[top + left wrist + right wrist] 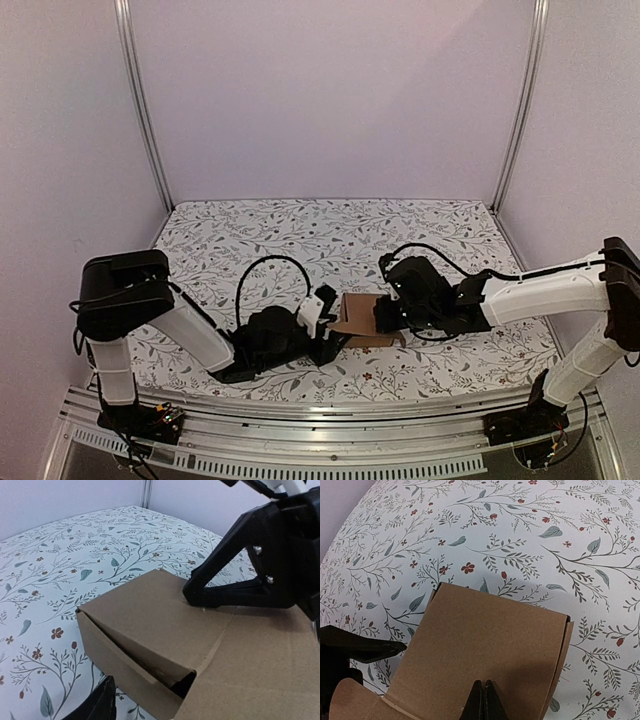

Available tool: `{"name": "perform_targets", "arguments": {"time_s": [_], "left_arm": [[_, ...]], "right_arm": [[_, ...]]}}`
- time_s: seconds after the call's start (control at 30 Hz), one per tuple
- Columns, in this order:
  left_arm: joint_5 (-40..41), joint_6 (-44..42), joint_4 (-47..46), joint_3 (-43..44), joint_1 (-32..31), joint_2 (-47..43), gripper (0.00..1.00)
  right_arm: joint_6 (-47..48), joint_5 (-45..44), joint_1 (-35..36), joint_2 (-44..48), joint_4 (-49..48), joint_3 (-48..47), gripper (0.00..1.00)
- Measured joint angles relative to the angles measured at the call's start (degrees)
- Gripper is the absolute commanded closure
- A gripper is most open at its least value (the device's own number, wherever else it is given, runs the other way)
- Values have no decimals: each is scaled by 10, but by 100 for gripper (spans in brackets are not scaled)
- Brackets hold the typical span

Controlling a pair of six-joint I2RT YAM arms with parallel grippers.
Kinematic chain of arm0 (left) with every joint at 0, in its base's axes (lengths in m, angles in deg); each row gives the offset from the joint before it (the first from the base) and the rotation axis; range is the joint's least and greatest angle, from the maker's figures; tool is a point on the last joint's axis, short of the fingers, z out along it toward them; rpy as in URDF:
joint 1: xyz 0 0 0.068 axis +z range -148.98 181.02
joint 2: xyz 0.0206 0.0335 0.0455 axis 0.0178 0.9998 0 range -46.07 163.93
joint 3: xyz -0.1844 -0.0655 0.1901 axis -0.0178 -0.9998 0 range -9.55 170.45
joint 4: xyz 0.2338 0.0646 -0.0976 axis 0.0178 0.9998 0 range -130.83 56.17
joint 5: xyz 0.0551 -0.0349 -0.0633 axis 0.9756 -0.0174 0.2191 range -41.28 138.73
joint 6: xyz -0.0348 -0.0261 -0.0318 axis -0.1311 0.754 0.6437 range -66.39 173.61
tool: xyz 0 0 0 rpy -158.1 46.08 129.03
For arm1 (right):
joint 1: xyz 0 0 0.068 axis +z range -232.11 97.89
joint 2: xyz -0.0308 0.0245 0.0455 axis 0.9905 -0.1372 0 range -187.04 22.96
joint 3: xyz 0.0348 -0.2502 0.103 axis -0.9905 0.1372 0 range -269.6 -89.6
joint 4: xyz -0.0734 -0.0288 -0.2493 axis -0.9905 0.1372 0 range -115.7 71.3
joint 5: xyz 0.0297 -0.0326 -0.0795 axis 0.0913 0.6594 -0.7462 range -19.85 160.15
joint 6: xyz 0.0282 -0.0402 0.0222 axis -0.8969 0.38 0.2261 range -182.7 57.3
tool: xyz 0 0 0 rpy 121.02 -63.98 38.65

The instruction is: Fold the paper box

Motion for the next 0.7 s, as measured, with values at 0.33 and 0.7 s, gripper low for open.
{"name": "perform_targets", "arguments": {"time_s": [0.33,0.7], "left_arm": [[-87,23,95,-40,-3,-109,43],[-131,40,261,-34,-2,-233,47]], "right_arm": [[0,2,0,-25,-16,13,100],[5,2,0,-37,-32,13,100]]}}
